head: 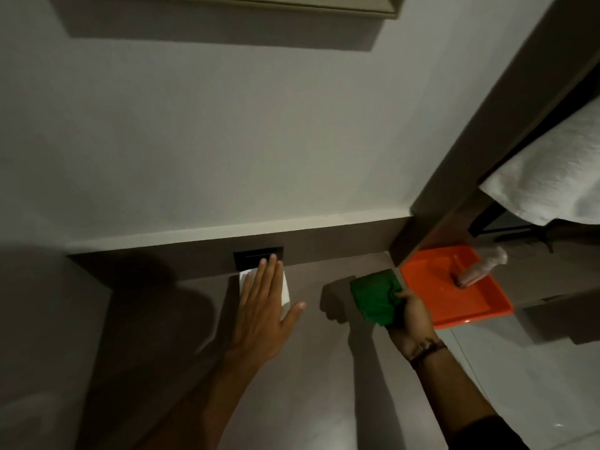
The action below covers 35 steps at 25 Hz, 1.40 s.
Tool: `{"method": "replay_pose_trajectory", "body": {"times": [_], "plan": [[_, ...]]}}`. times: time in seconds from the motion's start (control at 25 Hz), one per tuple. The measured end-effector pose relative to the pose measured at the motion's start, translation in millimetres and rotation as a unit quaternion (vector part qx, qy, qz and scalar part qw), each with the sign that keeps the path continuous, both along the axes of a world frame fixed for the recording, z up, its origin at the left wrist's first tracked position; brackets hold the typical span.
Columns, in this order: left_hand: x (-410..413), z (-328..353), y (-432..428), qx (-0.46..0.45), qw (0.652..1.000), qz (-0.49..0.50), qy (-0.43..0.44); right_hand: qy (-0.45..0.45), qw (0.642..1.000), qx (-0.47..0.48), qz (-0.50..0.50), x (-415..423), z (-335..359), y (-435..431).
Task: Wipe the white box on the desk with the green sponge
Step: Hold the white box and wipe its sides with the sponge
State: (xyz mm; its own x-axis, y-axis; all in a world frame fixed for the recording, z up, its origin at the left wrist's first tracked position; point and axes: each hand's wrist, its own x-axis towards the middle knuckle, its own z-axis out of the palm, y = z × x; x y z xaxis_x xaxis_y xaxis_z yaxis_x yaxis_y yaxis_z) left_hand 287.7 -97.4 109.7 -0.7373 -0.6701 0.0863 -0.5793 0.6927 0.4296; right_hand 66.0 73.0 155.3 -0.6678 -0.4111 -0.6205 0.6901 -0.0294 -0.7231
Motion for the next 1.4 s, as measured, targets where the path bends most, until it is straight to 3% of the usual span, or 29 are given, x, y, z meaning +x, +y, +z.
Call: {"method": "replay_pose_trajectory", "body": {"times": [0.04,0.12,0.2,0.28,0.36,0.48,0.6,0.68,0.76,0.88,1.04,1.08,1.2,1.28,1.4], "plan": [[18.2,-2.6,-7.9,0.019,1.0,0.023,0.005,-0.052,0.998,-0.022,0.009,11.6,4.7,-9.6],[46.5,-7.9,-21.3,0.078,0.995,0.063,0.013,-0.064,0.996,-0.034,0.057,30.1,8.9,-26.0],[62.3,-15.6,-31.7,0.15,0.985,0.081,0.015,0.008,0.992,0.013,0.127,43.4,10.8,-44.5],[67.6,-21.7,-38.0,0.197,0.977,0.08,0.029,0.137,0.963,0.141,0.183,50.9,12.2,-62.0],[72.8,-23.2,-41.4,0.229,0.968,0.072,0.069,0.281,0.9,0.243,0.228,58.4,10.0,-79.3],[72.8,-19.5,-34.6,0.273,0.953,0.048,0.127,0.446,0.81,0.269,0.27,74.5,9.0,-103.5],[62.7,-26.4,-28.1,0.316,0.929,0.074,0.179,0.63,0.642,0.287,0.328,91.5,8.4,-123.7],[58.0,-37.9,-27.3,0.342,0.914,0.085,0.202,0.676,0.528,0.312,0.408,98.7,1.1,-134.5],[55.0,-46.7,-25.3,0.358,0.906,0.095,0.203,0.683,0.455,0.311,0.48,106.0,-7.7,-141.1],[52.6,-53.6,-22.9,0.364,0.9,0.095,0.22,0.678,0.43,0.279,0.527,111.0,-11.8,-140.9],[50.5,-62.9,-22.3,0.382,0.885,0.111,0.244,0.699,0.351,0.233,0.578,94.5,-7.6,-98.0],[50.0,-65.7,-22.5,0.381,0.884,0.109,0.247,0.698,0.347,0.243,0.577,87.3,-5.9,-94.1],[49.1,-62.0,-24.1,0.358,0.892,0.101,0.259,0.69,0.394,0.268,0.544,84.0,-5.6,-130.3],[51.1,-64.6,-22.0,0.354,0.894,0.1,0.257,0.684,0.405,0.265,0.546,99.8,-6.9,-149.7],[49.6,-76.3,-22.6,0.358,0.893,0.094,0.257,0.703,0.343,0.199,0.591,98.8,-10.9,-113.9]]}}
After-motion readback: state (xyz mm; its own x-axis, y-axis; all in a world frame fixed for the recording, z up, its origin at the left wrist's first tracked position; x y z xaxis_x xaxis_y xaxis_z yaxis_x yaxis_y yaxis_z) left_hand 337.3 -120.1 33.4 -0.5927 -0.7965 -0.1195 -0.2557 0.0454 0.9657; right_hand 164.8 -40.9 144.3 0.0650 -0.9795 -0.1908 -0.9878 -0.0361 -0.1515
